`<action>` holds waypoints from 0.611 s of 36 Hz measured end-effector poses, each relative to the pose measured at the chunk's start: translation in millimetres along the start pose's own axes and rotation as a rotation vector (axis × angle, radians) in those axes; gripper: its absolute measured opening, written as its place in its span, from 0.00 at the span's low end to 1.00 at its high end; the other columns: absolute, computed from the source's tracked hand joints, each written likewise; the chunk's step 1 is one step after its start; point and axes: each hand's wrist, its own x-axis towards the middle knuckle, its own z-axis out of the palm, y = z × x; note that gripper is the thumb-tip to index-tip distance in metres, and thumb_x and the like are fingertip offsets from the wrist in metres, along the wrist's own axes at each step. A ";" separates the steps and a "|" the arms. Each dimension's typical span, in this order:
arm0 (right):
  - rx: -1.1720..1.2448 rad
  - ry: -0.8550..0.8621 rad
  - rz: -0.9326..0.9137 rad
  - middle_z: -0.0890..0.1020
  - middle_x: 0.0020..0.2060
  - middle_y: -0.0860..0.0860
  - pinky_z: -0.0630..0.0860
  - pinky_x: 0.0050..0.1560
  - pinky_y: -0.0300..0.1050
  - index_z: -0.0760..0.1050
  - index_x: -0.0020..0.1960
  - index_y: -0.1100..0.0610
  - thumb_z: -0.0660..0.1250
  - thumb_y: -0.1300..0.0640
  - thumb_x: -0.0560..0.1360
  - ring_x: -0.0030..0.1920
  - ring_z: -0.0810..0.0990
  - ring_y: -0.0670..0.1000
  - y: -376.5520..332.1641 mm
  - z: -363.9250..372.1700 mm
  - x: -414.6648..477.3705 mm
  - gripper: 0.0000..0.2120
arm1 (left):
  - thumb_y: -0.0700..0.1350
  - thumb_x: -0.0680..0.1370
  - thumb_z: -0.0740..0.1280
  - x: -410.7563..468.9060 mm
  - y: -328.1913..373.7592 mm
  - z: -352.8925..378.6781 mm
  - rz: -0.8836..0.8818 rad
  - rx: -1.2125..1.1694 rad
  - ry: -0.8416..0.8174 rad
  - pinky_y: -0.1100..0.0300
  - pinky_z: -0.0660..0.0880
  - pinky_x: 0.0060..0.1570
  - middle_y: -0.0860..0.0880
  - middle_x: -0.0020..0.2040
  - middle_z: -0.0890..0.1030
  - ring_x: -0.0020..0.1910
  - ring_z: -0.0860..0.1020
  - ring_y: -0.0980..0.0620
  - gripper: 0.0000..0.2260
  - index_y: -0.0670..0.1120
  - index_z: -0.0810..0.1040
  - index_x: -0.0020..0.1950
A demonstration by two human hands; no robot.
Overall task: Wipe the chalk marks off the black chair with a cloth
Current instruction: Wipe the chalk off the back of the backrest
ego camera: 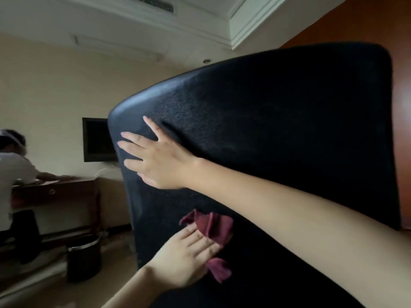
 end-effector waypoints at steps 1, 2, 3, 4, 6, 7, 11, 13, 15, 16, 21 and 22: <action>-0.004 -0.009 -0.015 0.60 0.76 0.55 0.43 0.70 0.73 0.70 0.69 0.52 0.51 0.50 0.81 0.77 0.51 0.56 -2.6 1.8 7.4 0.20 | 0.49 0.75 0.61 -6.8 -8.4 1.8 -0.017 0.001 0.045 0.52 0.53 0.74 0.46 0.64 0.77 0.68 0.68 0.46 0.22 0.44 0.67 0.68; -0.011 -0.025 -0.034 0.60 0.76 0.55 0.42 0.69 0.74 0.71 0.68 0.52 0.51 0.50 0.81 0.77 0.51 0.56 -5.8 3.5 15.6 0.20 | 0.48 0.76 0.60 -13.0 -12.8 -1.2 -0.075 -0.067 0.058 0.52 0.53 0.75 0.46 0.67 0.74 0.69 0.67 0.46 0.23 0.42 0.66 0.70; -0.023 -0.050 -0.052 0.60 0.75 0.55 0.41 0.68 0.74 0.72 0.68 0.52 0.50 0.49 0.82 0.77 0.51 0.56 -9.4 5.9 24.5 0.20 | 0.47 0.77 0.58 -20.0 -18.2 -1.3 -0.112 -0.107 0.067 0.52 0.54 0.74 0.45 0.68 0.71 0.70 0.67 0.45 0.22 0.41 0.64 0.71; -0.040 -0.081 -0.065 0.61 0.75 0.54 0.41 0.68 0.75 0.72 0.68 0.52 0.49 0.49 0.82 0.77 0.51 0.56 -12.8 8.4 33.7 0.20 | 0.45 0.78 0.58 -26.0 -23.6 -3.1 -0.131 -0.111 0.096 0.52 0.56 0.74 0.43 0.69 0.70 0.70 0.67 0.44 0.22 0.40 0.64 0.71; -0.080 -0.137 -0.058 0.66 0.73 0.54 0.40 0.67 0.76 0.72 0.68 0.51 0.48 0.49 0.83 0.77 0.53 0.57 -18.5 12.8 50.3 0.20 | 0.45 0.80 0.54 -34.7 -27.3 -4.3 -0.217 -0.163 0.118 0.54 0.58 0.72 0.40 0.65 0.75 0.67 0.69 0.43 0.19 0.39 0.65 0.69; -0.088 -0.151 -0.045 0.68 0.70 0.54 0.40 0.67 0.76 0.73 0.68 0.50 0.48 0.49 0.83 0.76 0.55 0.58 -20.3 14.7 56.1 0.20 | 0.45 0.81 0.53 -36.9 -30.2 -7.2 -0.250 -0.170 0.125 0.55 0.59 0.72 0.39 0.63 0.76 0.66 0.70 0.42 0.18 0.39 0.65 0.69; -0.069 -0.103 -0.040 0.72 0.66 0.53 0.39 0.67 0.75 0.73 0.66 0.51 0.49 0.50 0.83 0.74 0.60 0.57 -17.2 23.9 59.5 0.19 | 0.45 0.81 0.54 -47.6 -44.8 -3.0 -0.327 -0.161 0.177 0.52 0.59 0.72 0.39 0.70 0.68 0.70 0.65 0.42 0.20 0.37 0.63 0.70; -0.084 -0.067 -0.065 0.70 0.68 0.53 0.38 0.68 0.73 0.72 0.67 0.51 0.49 0.50 0.83 0.75 0.59 0.57 -11.4 29.0 54.2 0.19 | 0.45 0.80 0.55 -47.9 -48.8 2.9 -0.326 -0.134 0.185 0.53 0.59 0.72 0.40 0.69 0.67 0.70 0.65 0.42 0.20 0.37 0.63 0.70; -0.121 -0.049 -0.086 0.68 0.71 0.54 0.37 0.69 0.71 0.70 0.68 0.52 0.49 0.49 0.82 0.75 0.58 0.58 -6.3 32.6 47.3 0.19 | 0.45 0.79 0.58 -47.1 -53.1 9.4 -0.340 -0.110 0.177 0.53 0.58 0.72 0.39 0.69 0.68 0.69 0.65 0.42 0.22 0.37 0.62 0.70; -0.132 -0.048 -0.084 0.67 0.72 0.55 0.38 0.70 0.70 0.70 0.68 0.52 0.50 0.49 0.82 0.75 0.59 0.58 -4.8 34.7 44.1 0.20 | 0.45 0.79 0.57 -46.8 -56.2 12.2 -0.372 -0.118 0.173 0.53 0.56 0.73 0.38 0.69 0.68 0.70 0.64 0.42 0.23 0.37 0.61 0.71; -0.114 0.035 -0.015 0.75 0.66 0.52 0.49 0.73 0.65 0.73 0.67 0.48 0.52 0.48 0.80 0.71 0.69 0.55 -5.4 39.7 42.3 0.19 | 0.41 0.74 0.56 -36.8 -73.7 16.5 -0.633 -0.197 0.198 0.53 0.60 0.66 0.34 0.65 0.72 0.63 0.67 0.37 0.25 0.32 0.64 0.69; -0.096 0.055 -0.009 0.74 0.67 0.53 0.48 0.73 0.65 0.71 0.69 0.48 0.52 0.48 0.80 0.71 0.67 0.56 -5.2 41.3 43.2 0.20 | 0.41 0.73 0.56 -35.5 -76.1 18.8 -0.726 -0.225 0.218 0.53 0.62 0.63 0.34 0.65 0.72 0.61 0.69 0.36 0.25 0.31 0.66 0.68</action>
